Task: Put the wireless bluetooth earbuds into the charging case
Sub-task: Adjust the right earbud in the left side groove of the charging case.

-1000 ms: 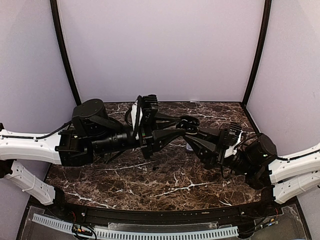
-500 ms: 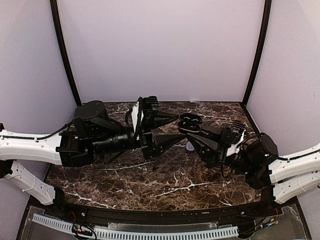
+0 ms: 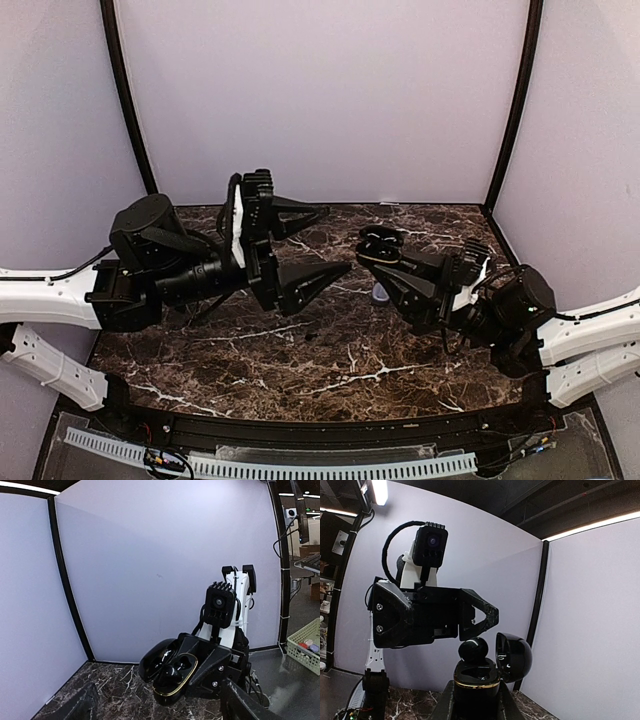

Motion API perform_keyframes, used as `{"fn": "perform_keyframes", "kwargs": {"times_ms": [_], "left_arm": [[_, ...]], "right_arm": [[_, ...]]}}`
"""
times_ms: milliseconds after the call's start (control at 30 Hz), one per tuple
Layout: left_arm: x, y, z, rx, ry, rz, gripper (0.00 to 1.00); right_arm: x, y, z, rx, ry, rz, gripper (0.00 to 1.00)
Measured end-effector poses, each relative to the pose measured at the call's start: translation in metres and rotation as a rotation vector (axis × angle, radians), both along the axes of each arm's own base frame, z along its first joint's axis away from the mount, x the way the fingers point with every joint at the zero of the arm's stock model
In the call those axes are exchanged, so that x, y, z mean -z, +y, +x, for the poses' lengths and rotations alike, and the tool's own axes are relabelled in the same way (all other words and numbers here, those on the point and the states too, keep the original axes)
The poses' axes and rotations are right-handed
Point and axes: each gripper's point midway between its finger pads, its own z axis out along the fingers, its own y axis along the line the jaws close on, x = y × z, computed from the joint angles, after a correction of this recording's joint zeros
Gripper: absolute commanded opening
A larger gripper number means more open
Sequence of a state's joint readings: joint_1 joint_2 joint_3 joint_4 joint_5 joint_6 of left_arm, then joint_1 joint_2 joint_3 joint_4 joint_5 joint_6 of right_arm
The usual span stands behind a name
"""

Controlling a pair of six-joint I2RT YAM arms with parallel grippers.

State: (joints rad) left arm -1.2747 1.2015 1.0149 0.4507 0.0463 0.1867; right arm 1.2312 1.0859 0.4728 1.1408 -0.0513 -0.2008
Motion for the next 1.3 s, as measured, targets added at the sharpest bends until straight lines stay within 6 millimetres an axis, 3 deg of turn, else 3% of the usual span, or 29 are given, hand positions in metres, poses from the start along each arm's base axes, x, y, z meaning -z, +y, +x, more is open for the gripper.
{"fn": "perform_keyframes", "kwargs": {"times_ms": [233,567,1300], "left_arm": [[0.016,-0.006,0.005,-0.014,0.071,0.072,0.95],[0.024,-0.009,0.016,-0.065,0.103,0.106,0.95],[0.026,-0.009,0.019,-0.081,0.114,0.111,0.94]], "right_arm": [[0.005,0.003,-0.004,-0.023,-0.005,-0.032,0.0],[0.01,0.006,-0.011,-0.064,-0.023,-0.059,0.0],[0.014,0.009,-0.018,-0.103,-0.037,-0.08,0.0]]}}
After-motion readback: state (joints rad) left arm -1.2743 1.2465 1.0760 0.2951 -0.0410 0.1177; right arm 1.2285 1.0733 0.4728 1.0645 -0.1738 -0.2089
